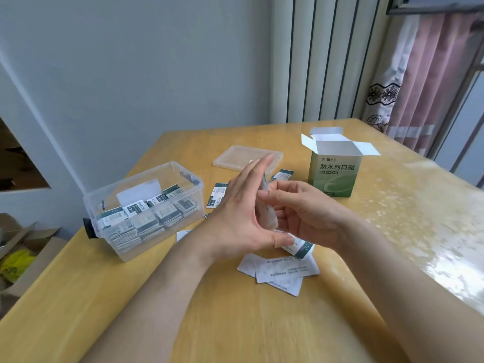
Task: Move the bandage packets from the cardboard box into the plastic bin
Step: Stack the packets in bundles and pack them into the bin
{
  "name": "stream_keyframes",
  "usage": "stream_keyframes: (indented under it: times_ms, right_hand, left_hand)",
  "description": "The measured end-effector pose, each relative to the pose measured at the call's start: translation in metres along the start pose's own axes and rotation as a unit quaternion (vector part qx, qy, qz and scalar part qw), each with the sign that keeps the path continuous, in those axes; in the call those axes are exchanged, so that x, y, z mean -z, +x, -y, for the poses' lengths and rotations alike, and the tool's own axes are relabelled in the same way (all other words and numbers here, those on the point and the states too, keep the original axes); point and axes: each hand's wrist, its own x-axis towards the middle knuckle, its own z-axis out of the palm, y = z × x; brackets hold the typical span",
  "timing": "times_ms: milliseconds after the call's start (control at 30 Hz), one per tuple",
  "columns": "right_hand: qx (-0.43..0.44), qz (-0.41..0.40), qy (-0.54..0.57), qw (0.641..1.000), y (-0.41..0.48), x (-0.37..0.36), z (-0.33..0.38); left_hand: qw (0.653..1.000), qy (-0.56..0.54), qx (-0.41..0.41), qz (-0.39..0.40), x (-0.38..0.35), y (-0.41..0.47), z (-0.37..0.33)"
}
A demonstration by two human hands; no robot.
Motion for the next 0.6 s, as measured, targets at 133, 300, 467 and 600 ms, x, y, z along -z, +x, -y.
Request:
stream_keyframes:
  times_ms: [133, 300, 467, 600]
  right_hand:
    - [-0.018, 0.017, 0.001, 1.000, -0.0019, -0.0013, 0.0029]
    - [-0.061, 0.008, 0.027, 0.998, 0.0003, 0.0038, 0.0000]
    - [-0.046, 0.034, 0.103, 0.993, -0.0004, 0.0039, 0.0002]
    - [-0.037, 0.079, 0.087, 0.992, 0.0010, 0.0072, 0.0009]
  left_hand:
    - [0.999, -0.035, 0.000, -0.010, 0.0001, 0.0007, 0.0006]
    - [0.999, -0.032, -0.028, -0.016, -0.0021, 0.0008, 0.0000]
    - [0.998, -0.022, -0.046, -0.040, 0.0026, 0.0017, 0.0013]
    - [0.998, -0.036, -0.039, -0.036, 0.0032, 0.0019, 0.0022]
